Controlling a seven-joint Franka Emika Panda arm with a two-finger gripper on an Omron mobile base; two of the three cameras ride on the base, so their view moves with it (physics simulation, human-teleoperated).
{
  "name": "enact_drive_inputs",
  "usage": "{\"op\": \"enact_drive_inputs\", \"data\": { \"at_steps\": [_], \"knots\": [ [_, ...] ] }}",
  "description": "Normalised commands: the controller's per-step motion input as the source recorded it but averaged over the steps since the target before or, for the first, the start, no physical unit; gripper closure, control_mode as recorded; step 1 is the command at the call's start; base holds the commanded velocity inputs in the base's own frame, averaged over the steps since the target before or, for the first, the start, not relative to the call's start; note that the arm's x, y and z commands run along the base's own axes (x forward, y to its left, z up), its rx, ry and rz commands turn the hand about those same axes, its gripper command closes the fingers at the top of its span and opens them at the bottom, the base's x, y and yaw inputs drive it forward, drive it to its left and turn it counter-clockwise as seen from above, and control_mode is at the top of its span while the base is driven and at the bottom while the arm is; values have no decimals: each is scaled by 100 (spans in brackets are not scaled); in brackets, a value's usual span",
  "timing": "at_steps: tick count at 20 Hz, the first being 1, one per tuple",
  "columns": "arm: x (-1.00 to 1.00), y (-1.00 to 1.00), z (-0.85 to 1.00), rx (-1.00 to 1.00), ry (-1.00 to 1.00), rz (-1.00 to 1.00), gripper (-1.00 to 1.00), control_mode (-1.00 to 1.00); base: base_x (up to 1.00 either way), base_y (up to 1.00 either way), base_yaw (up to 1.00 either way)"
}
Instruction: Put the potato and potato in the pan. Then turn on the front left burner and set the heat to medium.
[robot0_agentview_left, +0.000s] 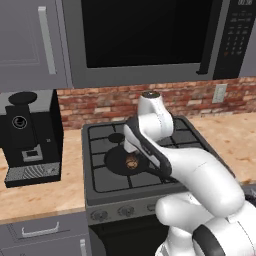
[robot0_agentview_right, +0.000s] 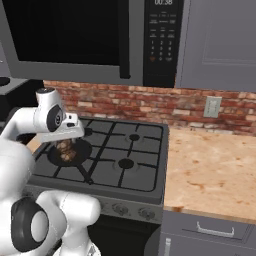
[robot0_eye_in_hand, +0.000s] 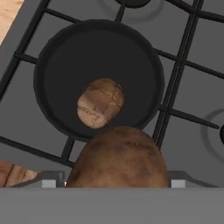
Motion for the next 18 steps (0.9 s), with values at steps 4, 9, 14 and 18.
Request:
{"op": "enact_drive_inputs", "data": {
  "at_steps": [4, 9, 14, 18],
  "knots": [
    [19, 32, 0, -2, 6, 0, 100, -100, 0, 0, 0],
    [19, 14, -11, 0, 6, 0, 100, -100, 0, 0, 0],
    [45, 4, -38, 0, 1, 0, 100, -100, 0, 0, 0],
    [49, 12, -42, 0, 0, 0, 100, -100, 0, 0, 0]
  ]
}}
